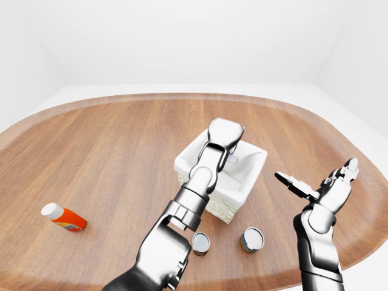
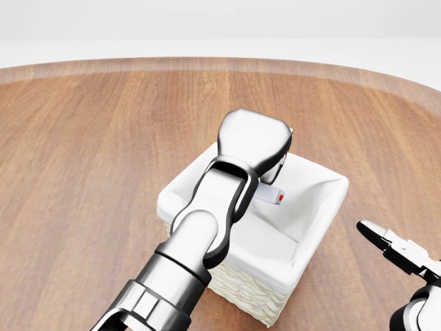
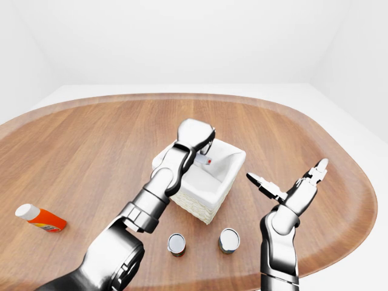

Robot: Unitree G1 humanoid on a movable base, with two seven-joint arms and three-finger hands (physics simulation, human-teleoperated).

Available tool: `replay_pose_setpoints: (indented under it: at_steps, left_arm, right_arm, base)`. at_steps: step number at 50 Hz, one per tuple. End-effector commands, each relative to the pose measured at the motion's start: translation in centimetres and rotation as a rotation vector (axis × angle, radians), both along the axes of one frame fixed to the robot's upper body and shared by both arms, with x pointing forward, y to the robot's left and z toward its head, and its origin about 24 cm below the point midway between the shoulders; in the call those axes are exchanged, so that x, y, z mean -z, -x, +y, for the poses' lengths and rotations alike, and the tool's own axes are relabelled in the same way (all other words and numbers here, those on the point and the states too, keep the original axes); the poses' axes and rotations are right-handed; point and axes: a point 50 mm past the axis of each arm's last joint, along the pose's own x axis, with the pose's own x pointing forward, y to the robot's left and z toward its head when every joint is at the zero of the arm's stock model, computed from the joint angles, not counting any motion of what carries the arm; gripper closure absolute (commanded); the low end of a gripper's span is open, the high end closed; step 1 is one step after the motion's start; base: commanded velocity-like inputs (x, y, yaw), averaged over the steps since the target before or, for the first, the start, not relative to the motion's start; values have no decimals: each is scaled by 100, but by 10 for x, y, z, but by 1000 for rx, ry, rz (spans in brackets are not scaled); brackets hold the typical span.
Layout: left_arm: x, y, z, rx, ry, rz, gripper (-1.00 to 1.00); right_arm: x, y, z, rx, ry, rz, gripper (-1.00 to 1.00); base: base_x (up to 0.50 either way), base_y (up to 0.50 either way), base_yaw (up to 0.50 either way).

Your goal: Pick up the alphabet soup and the cream cheese box, and put them in the basket.

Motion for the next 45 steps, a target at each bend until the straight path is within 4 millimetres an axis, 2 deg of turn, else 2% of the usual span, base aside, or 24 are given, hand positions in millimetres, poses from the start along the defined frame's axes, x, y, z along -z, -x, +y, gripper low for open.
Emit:
replay_pose_setpoints:
  at_steps: [1, 8, 9, 10, 11, 12, 13, 25, 32, 45]
  left_arm:
    - [6, -2, 0, 1, 30, 4, 100]
    - [5, -2, -1, 6, 31, 5, 100]
    - [4, -2, -1, 7, 32, 3, 94]
    - [5, -2, -1, 7, 30, 2, 56]
    - [5, -1, -1, 7, 30, 1, 42]
    - [5, -1, -1, 8, 35, -3, -55]
    - [5, -2, -1, 7, 38, 0, -100]
    - [-3, 0, 0, 9, 62, -13, -100]
    - [-19, 5, 3, 10, 76, -45, -100]
    - [-52, 27, 8, 3, 103, -168, -100]
  right_arm:
    - [1, 0, 0, 1, 1, 0, -100]
    - [0, 0, 0, 1, 1, 0, -100]
    - [0, 0, 0, 1, 1, 0, -100]
    - [0, 0, 0, 2, 0, 0, -100]
    - [0, 0, -1, 2, 0, 0, -100]
    - [1, 0, -1, 2, 0, 0, -100]
    - [1, 0, -1, 2, 1, 0, -100]
    - [0, 1, 0, 1, 3, 0, -100]
    - [-1, 1, 0, 2, 3, 0, -100]
    - [1, 0, 0, 1, 2, 1, -100]
  base:
    - [0, 0, 0]
    - [0, 0, 0]
    - [0, 0, 0]
    - [0, 0, 0]
    - [0, 0, 0]
    - [0, 0, 0]
    - [0, 0, 0]
    - [0, 0, 0]
    - [0, 0, 0]
    - [0, 0, 0]
